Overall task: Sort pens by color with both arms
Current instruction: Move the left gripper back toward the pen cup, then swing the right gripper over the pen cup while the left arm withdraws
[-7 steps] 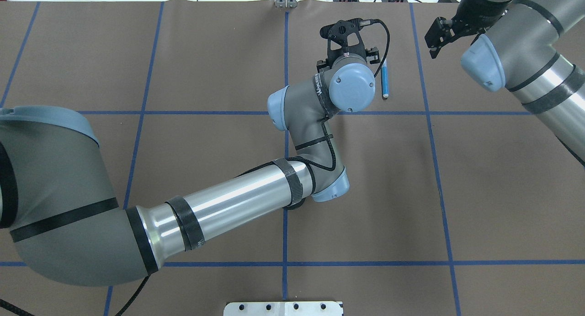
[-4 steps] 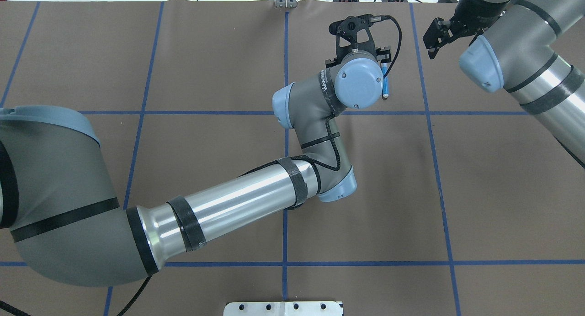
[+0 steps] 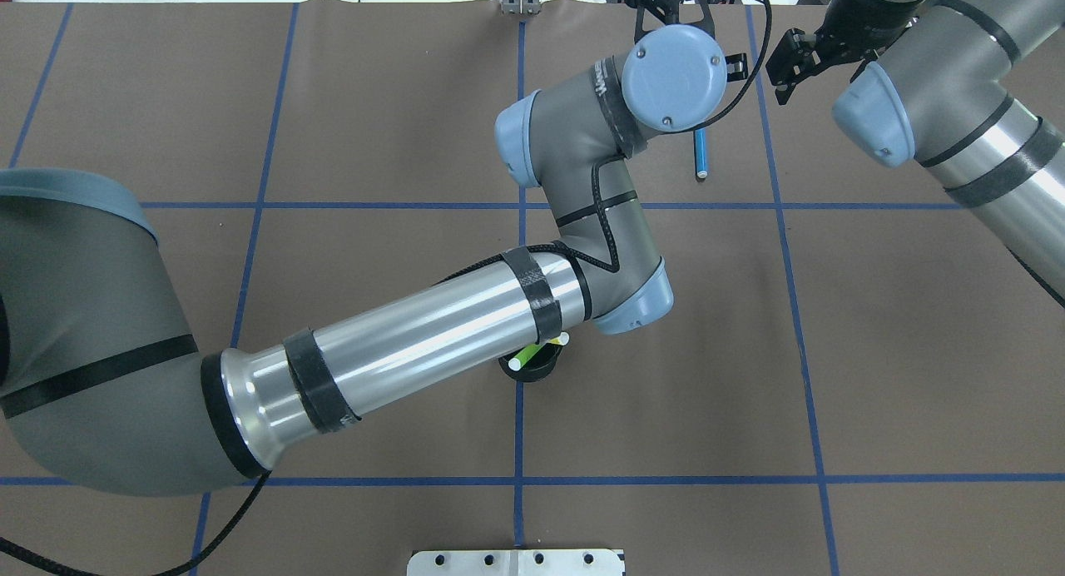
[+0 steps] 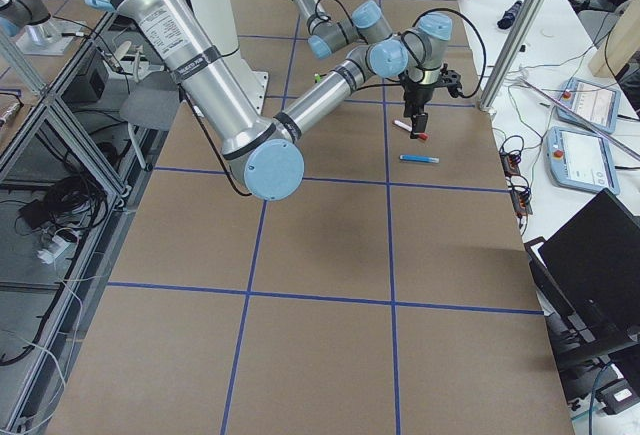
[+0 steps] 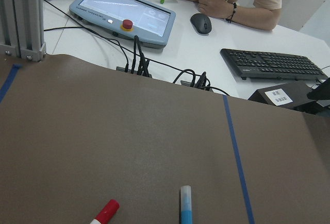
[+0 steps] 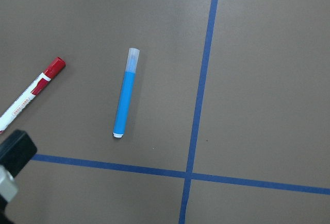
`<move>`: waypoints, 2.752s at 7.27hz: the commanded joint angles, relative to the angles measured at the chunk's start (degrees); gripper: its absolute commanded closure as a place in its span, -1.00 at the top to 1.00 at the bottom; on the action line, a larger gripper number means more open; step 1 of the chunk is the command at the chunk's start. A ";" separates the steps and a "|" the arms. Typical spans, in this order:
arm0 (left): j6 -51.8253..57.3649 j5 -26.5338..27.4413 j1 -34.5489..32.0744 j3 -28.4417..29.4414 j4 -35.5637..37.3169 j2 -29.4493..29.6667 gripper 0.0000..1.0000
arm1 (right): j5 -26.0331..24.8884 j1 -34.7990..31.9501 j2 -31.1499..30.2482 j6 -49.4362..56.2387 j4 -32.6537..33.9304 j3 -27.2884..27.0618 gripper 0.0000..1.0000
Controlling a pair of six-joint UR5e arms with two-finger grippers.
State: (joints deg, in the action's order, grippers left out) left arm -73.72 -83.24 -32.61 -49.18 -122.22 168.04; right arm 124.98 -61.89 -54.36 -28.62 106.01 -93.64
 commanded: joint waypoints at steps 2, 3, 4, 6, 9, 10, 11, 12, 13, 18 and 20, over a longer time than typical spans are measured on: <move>8.21 -16.97 -6.83 -11.97 18.17 -3.16 1.00 | 2.72 -0.34 0.13 -1.86 -0.01 -1.36 0.99; 12.16 -22.70 -9.38 -16.87 23.64 -5.68 0.99 | 2.72 -0.25 0.48 -4.05 -0.44 -2.06 0.99; 15.42 -26.15 -11.32 -22.40 27.87 -9.62 0.99 | 2.72 -0.07 0.66 -6.25 -0.45 -2.76 0.99; 23.93 -33.97 -16.06 -30.33 37.70 -15.00 0.98 | 2.72 2.55 3.28 -14.58 -0.71 -2.95 0.99; 41.41 -35.50 -21.78 -43.15 53.10 -23.68 0.98 | 1.41 8.26 6.45 -27.94 -0.71 -5.48 0.98; 46.51 -37.68 -23.54 -48.07 53.31 -30.25 0.98 | -0.42 10.97 7.24 -33.38 -0.71 -6.45 0.98; 51.44 -40.31 -26.17 -50.47 53.14 -34.67 0.98 | -3.14 14.22 8.38 -38.39 -0.63 -6.46 0.98; 55.49 -41.81 -27.06 -51.71 53.05 -37.76 0.98 | -4.73 16.86 9.09 -39.75 -0.54 -6.55 0.98; 57.62 -42.09 -27.07 -52.33 52.35 -39.87 0.98 | -6.66 19.76 9.27 -43.15 -0.45 -6.64 0.98; 56.94 -42.09 -26.98 -52.34 52.35 -40.34 0.99 | -16.97 32.70 10.05 -42.48 4.08 -8.92 0.97; 56.85 -42.09 -26.90 -52.69 52.26 -40.69 1.00 | -13.11 33.15 13.12 -51.92 7.29 -8.23 0.90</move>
State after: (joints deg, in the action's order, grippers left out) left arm -16.83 -125.33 -59.57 -101.64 -69.93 127.55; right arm 109.92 -29.16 -42.98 -74.63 111.73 -102.26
